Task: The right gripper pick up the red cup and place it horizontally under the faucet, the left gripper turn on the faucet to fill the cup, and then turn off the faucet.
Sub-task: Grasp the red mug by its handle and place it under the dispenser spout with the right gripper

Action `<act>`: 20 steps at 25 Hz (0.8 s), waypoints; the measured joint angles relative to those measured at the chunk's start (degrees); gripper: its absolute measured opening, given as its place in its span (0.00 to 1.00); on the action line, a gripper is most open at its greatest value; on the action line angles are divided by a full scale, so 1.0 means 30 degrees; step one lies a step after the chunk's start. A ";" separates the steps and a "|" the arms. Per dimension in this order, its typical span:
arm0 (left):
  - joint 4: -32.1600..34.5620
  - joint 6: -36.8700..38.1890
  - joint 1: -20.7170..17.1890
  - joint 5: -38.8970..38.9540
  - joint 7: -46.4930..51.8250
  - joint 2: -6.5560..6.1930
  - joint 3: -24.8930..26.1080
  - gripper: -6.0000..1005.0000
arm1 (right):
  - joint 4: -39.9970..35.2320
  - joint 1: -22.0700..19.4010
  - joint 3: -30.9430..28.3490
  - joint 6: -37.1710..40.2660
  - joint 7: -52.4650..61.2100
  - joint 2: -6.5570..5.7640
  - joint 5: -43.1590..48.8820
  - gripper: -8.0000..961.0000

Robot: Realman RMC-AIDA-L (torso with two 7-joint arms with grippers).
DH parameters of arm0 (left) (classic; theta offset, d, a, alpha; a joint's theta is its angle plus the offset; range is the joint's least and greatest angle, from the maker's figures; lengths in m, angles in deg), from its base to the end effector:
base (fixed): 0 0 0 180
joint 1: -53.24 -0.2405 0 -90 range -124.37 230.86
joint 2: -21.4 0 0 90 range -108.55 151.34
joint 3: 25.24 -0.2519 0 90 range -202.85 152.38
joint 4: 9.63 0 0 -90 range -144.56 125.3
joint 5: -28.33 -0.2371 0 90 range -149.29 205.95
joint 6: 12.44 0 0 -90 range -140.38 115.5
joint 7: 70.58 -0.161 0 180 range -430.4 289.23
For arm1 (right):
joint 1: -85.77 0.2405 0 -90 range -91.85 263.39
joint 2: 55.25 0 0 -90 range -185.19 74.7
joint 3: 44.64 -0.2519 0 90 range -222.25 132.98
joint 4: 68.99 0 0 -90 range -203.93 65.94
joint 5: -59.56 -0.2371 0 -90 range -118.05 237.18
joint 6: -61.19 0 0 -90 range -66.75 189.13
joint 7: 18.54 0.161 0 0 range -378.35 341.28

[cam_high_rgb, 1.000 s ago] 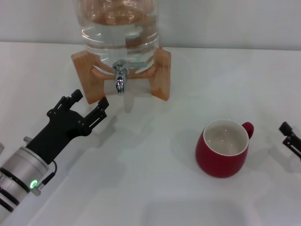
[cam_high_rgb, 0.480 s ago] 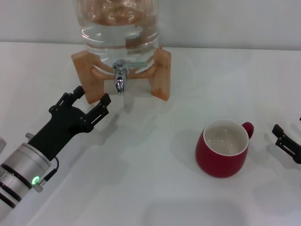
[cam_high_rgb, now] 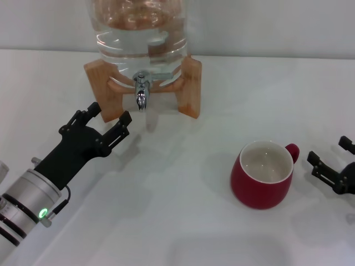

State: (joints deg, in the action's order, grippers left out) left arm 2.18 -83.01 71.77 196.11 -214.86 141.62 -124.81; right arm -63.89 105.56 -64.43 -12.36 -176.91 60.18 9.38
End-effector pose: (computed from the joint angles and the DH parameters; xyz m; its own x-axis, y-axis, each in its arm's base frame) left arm -0.3208 0.3148 -0.0710 0.5519 0.1366 0.8226 0.7559 -0.4986 -0.4244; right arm 0.3631 0.2937 -0.0536 0.7299 -0.1060 -0.6752 -0.6339 -0.4747 -0.6107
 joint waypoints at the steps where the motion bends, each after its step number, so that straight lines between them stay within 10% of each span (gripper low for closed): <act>1: -0.0004 0.0000 -0.0012 0.0000 0.0016 0.0003 0.0000 0.86 | 0.0007 0.0078 0.0053 0.0034 -0.0001 0.0010 0.0001 0.91; 20: -0.0012 0.0000 -0.0136 -0.0001 0.0104 0.0034 -0.0001 0.86 | 0.0241 0.0624 0.0610 0.0230 0.0262 0.0042 0.0265 0.91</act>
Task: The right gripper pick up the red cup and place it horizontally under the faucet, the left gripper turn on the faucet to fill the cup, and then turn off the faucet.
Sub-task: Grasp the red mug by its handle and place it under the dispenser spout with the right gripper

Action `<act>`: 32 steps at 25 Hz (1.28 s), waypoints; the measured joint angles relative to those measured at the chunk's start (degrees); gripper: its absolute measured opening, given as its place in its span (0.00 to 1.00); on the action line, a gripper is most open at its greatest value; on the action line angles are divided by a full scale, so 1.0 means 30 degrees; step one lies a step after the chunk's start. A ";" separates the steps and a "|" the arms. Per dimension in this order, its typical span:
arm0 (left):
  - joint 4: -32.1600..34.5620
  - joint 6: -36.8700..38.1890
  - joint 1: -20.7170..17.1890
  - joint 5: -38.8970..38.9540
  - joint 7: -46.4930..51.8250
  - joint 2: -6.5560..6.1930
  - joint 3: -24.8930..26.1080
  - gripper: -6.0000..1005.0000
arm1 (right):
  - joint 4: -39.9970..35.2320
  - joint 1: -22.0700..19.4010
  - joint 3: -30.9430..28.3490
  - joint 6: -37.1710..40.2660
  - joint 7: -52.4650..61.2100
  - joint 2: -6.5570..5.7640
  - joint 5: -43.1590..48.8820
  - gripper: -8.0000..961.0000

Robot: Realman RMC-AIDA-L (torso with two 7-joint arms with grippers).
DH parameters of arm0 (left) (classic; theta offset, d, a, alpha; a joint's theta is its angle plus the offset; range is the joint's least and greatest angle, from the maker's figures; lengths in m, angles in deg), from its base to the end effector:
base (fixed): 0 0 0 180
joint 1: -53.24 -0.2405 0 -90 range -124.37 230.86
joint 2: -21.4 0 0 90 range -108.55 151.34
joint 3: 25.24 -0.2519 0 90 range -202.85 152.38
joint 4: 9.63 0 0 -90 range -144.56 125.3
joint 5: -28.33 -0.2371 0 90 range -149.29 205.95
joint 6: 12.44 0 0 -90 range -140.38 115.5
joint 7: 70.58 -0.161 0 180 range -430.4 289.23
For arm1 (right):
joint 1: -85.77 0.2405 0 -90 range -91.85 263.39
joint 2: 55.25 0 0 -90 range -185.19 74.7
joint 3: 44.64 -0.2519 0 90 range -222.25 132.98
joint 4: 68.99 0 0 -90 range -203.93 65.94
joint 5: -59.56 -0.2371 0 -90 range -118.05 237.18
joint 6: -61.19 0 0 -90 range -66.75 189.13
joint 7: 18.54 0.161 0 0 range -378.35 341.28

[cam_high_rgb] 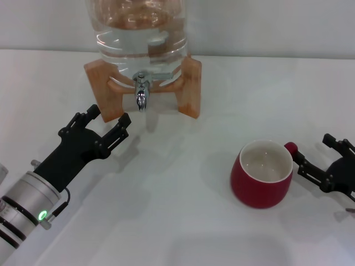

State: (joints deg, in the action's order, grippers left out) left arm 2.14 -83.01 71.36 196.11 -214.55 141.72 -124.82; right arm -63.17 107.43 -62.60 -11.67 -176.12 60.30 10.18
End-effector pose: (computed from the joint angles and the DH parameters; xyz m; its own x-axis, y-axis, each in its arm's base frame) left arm -0.3227 0.3122 -0.0718 0.5456 0.1443 0.8255 0.7632 -0.4924 -0.4184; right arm 0.3499 0.3011 -0.0637 0.7313 -0.1086 -0.6733 -0.6158 -0.5297 -0.5833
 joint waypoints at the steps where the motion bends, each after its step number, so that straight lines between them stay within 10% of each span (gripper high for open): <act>1: -0.0001 0.0000 0.0001 0.0001 0.0000 -0.0001 0.0001 0.86 | 0.0014 0.0059 0.0008 0.0033 0.0003 0.0009 0.0001 0.91; 32: -0.0021 -0.0038 -0.0210 0.0002 0.0030 0.0000 0.0001 0.86 | 0.0488 0.0740 0.0774 0.0854 0.1852 0.0038 0.0029 0.91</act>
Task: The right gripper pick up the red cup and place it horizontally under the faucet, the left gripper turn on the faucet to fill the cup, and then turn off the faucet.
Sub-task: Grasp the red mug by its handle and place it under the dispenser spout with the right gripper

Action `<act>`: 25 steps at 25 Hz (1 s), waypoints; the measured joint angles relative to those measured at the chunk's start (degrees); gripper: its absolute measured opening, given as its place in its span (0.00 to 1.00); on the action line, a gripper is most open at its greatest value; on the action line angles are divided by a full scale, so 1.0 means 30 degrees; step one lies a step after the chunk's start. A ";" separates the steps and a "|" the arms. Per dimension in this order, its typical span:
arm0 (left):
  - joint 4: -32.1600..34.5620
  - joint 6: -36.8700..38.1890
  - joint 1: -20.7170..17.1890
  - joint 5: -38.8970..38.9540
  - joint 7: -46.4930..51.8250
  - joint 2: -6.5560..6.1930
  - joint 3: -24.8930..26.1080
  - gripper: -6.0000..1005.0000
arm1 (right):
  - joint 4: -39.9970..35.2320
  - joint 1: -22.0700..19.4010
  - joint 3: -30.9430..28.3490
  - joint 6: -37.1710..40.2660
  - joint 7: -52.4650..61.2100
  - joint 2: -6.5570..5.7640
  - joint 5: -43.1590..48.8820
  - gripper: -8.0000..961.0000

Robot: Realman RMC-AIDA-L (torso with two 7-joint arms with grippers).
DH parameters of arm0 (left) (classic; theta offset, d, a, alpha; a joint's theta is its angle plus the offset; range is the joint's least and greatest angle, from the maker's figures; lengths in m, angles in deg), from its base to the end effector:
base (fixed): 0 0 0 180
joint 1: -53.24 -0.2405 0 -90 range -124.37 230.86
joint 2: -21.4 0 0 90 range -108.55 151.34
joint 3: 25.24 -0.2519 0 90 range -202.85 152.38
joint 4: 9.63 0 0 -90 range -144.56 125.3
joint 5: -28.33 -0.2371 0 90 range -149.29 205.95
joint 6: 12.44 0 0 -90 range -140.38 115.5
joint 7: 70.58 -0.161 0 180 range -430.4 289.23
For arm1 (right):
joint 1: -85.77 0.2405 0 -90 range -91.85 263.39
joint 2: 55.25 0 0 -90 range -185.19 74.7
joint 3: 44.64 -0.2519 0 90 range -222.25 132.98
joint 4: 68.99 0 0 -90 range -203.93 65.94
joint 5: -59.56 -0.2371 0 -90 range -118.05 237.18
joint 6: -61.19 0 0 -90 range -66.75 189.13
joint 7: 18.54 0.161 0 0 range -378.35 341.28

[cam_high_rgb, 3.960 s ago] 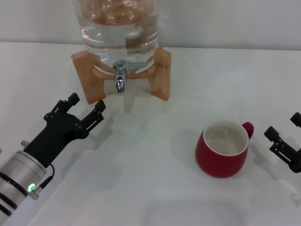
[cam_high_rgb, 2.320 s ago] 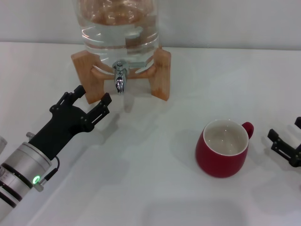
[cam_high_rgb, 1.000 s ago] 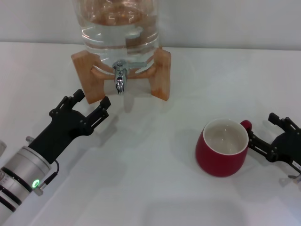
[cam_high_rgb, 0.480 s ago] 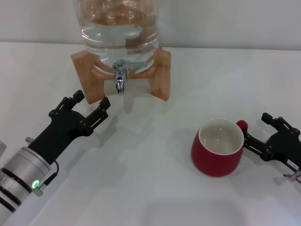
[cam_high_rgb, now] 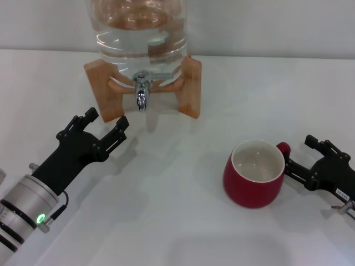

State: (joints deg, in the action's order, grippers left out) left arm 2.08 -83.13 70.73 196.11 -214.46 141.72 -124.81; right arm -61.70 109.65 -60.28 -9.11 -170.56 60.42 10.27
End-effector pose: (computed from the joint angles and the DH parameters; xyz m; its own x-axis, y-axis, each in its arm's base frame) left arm -0.3261 0.3084 -0.0717 0.5423 0.1503 0.8266 0.7694 -0.4842 -0.4167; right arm 0.3367 0.3099 -0.0777 0.6829 -0.1792 -0.7081 -0.6612 -0.5637 -0.4950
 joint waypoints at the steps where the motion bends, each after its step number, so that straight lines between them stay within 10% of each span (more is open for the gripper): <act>1: 0.0004 0.0003 0.0000 0.0000 0.0000 -0.0001 0.0000 0.86 | -0.0001 0.0009 0.0007 0.0001 0.0037 -0.0001 0.0000 0.91; 13: 0.0054 0.0033 0.0000 0.0000 0.0000 0.0000 0.0000 0.86 | -0.0016 0.0236 0.0232 0.0036 0.0260 0.0000 -0.0001 0.90; 25: 0.0081 0.0040 0.0000 0.0000 0.0017 0.0000 0.0030 0.86 | -0.0024 0.0266 0.0441 0.0117 0.0264 -0.0001 -0.0002 0.37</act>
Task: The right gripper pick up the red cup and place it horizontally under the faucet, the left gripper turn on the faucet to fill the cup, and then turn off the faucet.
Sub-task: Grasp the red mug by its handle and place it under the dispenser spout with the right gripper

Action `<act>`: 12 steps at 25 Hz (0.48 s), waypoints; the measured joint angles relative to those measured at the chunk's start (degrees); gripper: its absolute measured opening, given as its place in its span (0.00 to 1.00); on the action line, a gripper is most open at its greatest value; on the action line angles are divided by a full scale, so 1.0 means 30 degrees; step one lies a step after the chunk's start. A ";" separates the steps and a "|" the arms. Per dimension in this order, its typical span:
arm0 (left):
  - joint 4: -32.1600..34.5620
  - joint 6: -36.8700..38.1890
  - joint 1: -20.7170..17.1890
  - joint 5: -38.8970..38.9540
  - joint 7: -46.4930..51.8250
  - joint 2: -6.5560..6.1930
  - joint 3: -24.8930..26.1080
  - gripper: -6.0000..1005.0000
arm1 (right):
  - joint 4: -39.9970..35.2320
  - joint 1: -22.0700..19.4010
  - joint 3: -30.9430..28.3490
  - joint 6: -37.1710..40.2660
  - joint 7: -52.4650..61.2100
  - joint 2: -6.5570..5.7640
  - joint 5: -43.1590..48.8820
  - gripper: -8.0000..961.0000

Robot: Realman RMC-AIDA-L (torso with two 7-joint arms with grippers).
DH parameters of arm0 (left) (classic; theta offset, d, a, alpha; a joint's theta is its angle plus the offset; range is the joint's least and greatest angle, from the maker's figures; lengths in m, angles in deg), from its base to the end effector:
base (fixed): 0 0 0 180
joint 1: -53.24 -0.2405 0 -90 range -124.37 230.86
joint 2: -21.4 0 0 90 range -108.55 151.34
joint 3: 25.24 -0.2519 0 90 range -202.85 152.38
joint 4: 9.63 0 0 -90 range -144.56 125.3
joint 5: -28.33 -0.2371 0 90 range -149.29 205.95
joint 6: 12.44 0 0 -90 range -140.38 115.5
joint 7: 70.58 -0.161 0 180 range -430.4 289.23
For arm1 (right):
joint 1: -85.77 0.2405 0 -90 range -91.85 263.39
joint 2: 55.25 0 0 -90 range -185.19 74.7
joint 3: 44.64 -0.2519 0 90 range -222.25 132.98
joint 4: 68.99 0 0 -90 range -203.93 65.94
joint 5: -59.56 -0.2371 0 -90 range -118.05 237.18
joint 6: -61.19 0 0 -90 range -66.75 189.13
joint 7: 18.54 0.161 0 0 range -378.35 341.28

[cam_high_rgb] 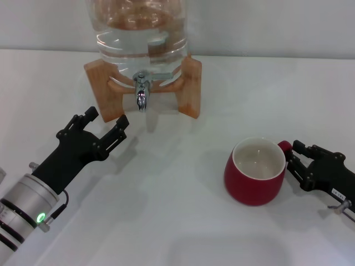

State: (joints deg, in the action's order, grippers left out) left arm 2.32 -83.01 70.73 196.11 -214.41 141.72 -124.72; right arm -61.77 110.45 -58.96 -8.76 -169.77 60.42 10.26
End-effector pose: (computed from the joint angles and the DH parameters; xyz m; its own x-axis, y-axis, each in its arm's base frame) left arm -0.3254 0.3094 -0.0713 0.5412 0.1482 0.8277 0.7696 -0.4839 -0.4166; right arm 0.3332 0.3120 -0.0808 0.6867 -0.1883 -0.7022 -0.6534 -0.5833 -0.4825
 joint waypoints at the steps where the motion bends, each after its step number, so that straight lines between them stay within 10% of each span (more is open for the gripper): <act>1: 0.0000 0.0000 0.0001 0.0000 0.0002 0.0000 0.0000 0.86 | -0.0002 0.0005 -0.0006 0.0000 0.0003 0.0001 -0.0001 0.31; 12: 0.0060 -0.0018 0.0001 0.0000 0.0012 0.0001 0.0000 0.86 | 0.0025 0.0007 -0.0052 -0.0001 0.0004 0.0021 -0.0001 0.27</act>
State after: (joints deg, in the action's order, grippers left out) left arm 2.50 -83.06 70.73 196.11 -214.37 141.72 -124.72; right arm -61.70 110.47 -59.11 -8.76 -169.76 60.48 10.26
